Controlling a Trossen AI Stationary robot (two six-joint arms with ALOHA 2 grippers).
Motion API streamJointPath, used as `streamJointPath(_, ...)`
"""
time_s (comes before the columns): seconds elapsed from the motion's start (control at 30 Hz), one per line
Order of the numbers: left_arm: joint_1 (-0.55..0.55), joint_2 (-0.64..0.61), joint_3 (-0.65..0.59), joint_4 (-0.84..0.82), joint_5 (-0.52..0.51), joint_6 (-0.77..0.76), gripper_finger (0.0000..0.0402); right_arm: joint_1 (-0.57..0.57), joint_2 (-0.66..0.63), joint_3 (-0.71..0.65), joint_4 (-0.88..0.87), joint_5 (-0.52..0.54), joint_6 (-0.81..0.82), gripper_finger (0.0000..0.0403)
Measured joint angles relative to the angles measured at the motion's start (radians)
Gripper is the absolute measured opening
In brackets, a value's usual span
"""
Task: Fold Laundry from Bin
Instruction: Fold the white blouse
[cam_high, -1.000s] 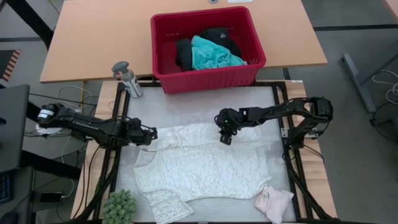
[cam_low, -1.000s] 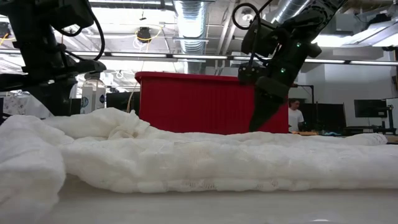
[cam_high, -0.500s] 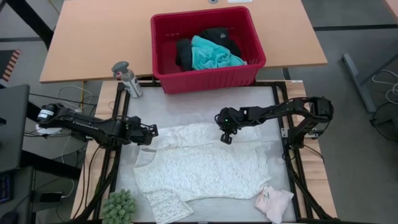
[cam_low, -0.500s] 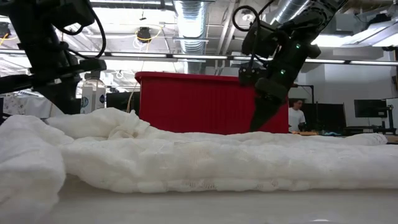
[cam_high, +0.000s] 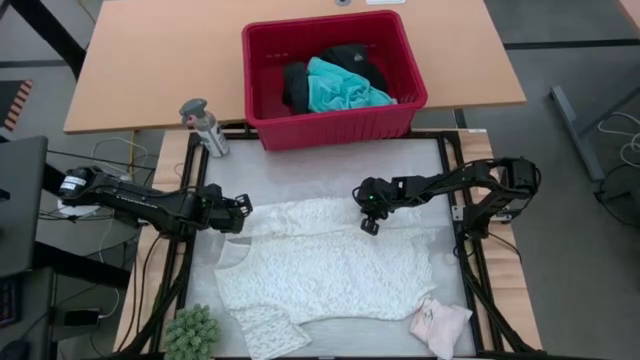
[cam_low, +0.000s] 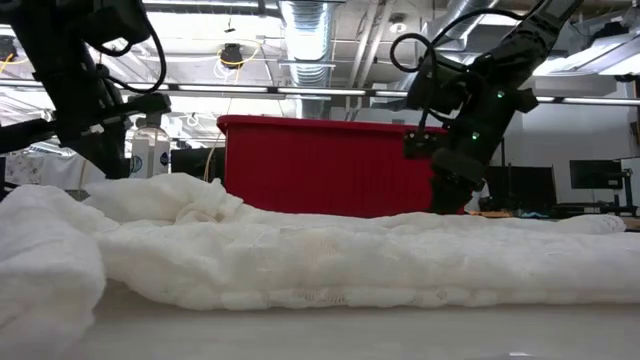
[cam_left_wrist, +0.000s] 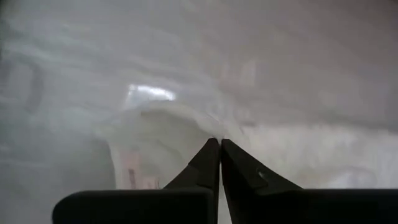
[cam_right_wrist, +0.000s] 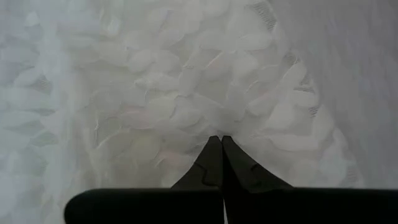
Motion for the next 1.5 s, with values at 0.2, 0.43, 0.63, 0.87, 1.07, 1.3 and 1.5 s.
streamJointPath(0.2,0.000,-0.018,0.000,-0.079,-0.066,-0.065,0.0000,0.000,0.002,-0.001,-0.009,0.000,-0.002,0.0015)
streamJointPath(0.43,0.000,-0.120,0.002,-0.137,-0.105,-0.079,0.0000,0.000,0.002,-0.002,-0.012,0.000,-0.007,0.0015)
streamJointPath(0.63,0.000,-0.136,0.002,-0.135,-0.037,0.026,0.0000,-0.001,0.003,-0.003,-0.018,0.000,-0.002,0.0015)
streamJointPath(0.87,0.040,-0.050,0.032,-0.170,0.042,0.048,0.0000,-0.002,0.003,-0.003,-0.031,0.000,0.025,0.0016)
streamJointPath(1.07,0.074,0.006,0.043,-0.165,-0.062,-0.037,0.0000,-0.013,0.002,-0.028,-0.045,0.000,0.109,0.0016)
streamJointPath(1.3,0.126,0.016,0.032,-0.164,-0.044,0.048,0.0000,-0.011,0.002,-0.039,-0.034,0.001,0.129,0.0016)
streamJointPath(1.5,0.215,0.017,-0.019,-0.106,-0.011,0.132,0.0000,-0.013,0.002,-0.039,-0.038,0.000,0.129,0.0016)
